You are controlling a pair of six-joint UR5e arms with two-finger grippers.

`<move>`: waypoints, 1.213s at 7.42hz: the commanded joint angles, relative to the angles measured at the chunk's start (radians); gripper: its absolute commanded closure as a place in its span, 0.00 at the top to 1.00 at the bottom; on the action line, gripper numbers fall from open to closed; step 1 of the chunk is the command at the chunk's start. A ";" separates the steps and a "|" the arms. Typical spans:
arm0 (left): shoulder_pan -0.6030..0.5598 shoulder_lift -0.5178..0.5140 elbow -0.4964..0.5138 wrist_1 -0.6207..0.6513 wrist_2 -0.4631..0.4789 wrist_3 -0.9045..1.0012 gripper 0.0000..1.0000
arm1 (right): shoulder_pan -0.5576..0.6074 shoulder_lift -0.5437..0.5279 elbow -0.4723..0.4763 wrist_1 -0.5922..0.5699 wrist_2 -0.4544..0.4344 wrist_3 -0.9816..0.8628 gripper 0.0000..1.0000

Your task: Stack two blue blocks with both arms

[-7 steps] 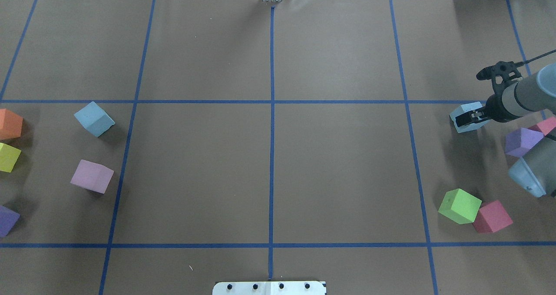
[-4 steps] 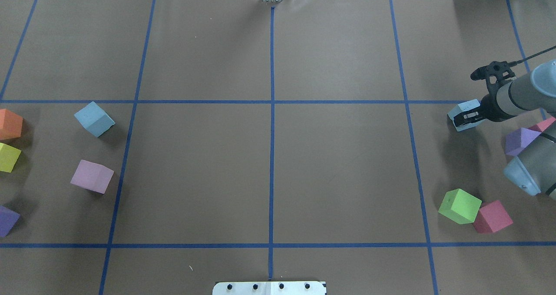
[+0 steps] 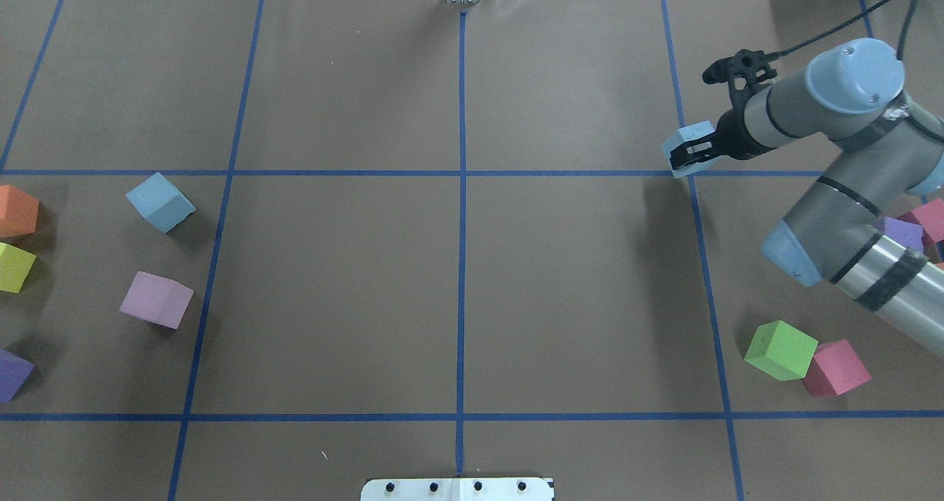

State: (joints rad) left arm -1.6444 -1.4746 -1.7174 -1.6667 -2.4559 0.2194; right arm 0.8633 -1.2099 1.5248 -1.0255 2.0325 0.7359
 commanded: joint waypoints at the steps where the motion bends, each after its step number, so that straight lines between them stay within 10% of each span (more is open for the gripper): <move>1: 0.000 -0.001 0.008 0.001 -0.002 0.000 0.98 | -0.171 0.262 0.006 -0.342 -0.148 0.170 0.00; 2: 0.000 0.000 0.009 0.001 -0.002 0.000 0.98 | -0.238 0.383 -0.005 -0.516 -0.184 0.254 0.00; 5: 0.000 0.000 0.016 0.001 0.000 0.000 0.98 | -0.421 0.574 -0.140 -0.562 -0.274 0.572 0.00; 9: 0.000 -0.001 0.022 0.002 -0.002 0.000 0.98 | -0.431 0.570 -0.180 -0.565 -0.305 0.562 0.20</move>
State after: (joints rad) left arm -1.6444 -1.4756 -1.6957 -1.6656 -2.4569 0.2193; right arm 0.4251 -0.6324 1.3483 -1.5892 1.7319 1.3088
